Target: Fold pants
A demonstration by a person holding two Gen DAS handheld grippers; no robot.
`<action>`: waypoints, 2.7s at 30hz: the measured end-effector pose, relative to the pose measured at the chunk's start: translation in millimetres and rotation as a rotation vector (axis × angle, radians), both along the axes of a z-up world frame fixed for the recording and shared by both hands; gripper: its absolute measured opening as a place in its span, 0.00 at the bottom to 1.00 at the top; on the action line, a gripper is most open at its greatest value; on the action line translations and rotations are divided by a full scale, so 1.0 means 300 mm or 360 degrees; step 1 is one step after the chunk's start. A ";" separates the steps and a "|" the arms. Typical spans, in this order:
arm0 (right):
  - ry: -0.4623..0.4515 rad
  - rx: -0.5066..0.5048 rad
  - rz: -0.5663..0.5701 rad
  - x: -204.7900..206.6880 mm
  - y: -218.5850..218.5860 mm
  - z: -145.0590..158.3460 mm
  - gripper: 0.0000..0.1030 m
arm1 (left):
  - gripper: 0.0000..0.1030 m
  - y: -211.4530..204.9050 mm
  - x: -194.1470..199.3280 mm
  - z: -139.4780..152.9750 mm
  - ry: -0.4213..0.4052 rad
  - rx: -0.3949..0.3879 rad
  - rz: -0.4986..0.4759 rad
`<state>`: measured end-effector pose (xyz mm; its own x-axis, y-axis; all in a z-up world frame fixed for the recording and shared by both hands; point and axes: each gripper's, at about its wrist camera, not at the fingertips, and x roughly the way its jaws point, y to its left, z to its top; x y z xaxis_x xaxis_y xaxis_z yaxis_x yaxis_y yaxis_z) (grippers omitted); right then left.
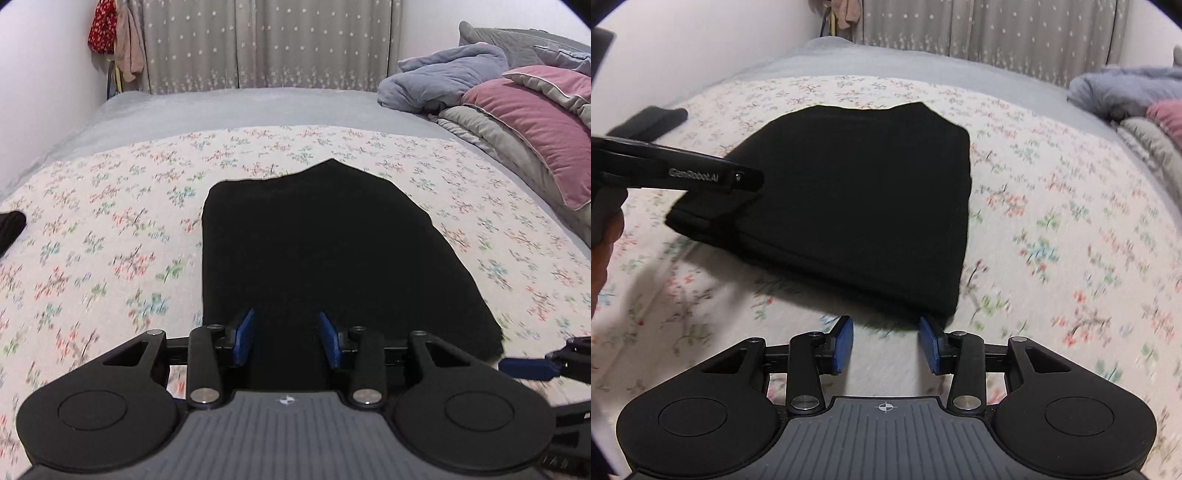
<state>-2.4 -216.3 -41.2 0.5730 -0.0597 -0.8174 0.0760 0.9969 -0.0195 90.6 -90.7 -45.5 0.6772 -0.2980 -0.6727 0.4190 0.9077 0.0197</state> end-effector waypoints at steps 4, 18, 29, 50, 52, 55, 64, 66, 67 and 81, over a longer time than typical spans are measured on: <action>-0.0099 0.0104 -0.0019 -0.066 -0.001 0.059 0.38 | 0.64 0.058 -0.061 0.040 -0.0019 -0.0026 0.0036; -0.0303 0.0219 -0.0172 -0.261 0.011 0.177 0.41 | 0.98 0.141 -0.304 0.159 -0.0156 -0.0080 0.0228; -0.0438 0.0148 -0.0205 -0.396 0.107 0.300 0.70 | 1.00 0.116 -0.473 0.222 -0.0285 -0.0104 0.0244; -0.0530 -0.0004 -0.0447 -0.430 0.133 0.226 0.98 | 1.00 0.142 -0.465 0.077 -0.0260 0.0008 0.0312; -0.0527 -0.0010 -0.0447 -0.430 0.132 0.206 0.99 | 1.00 0.141 -0.466 0.067 -0.0250 0.0019 0.0310; -0.0529 -0.0025 -0.0442 -0.429 0.134 0.188 0.99 | 1.00 0.137 -0.469 0.060 -0.0235 0.0019 0.0292; -0.0558 -0.0008 -0.0426 -0.435 0.138 0.166 1.00 | 1.00 0.126 -0.478 0.047 -0.0222 0.0013 0.0270; -0.0573 -0.0011 -0.0423 -0.438 0.140 0.168 1.00 | 1.00 0.126 -0.479 0.048 -0.0226 0.0009 0.0276; -0.0578 -0.0011 -0.0425 -0.439 0.140 0.170 1.00 | 1.00 0.124 -0.477 0.047 -0.0224 0.0010 0.0279; -0.0563 -0.0019 -0.0415 -0.435 0.146 0.162 1.00 | 1.00 0.102 -0.470 0.031 -0.0176 0.0023 0.0283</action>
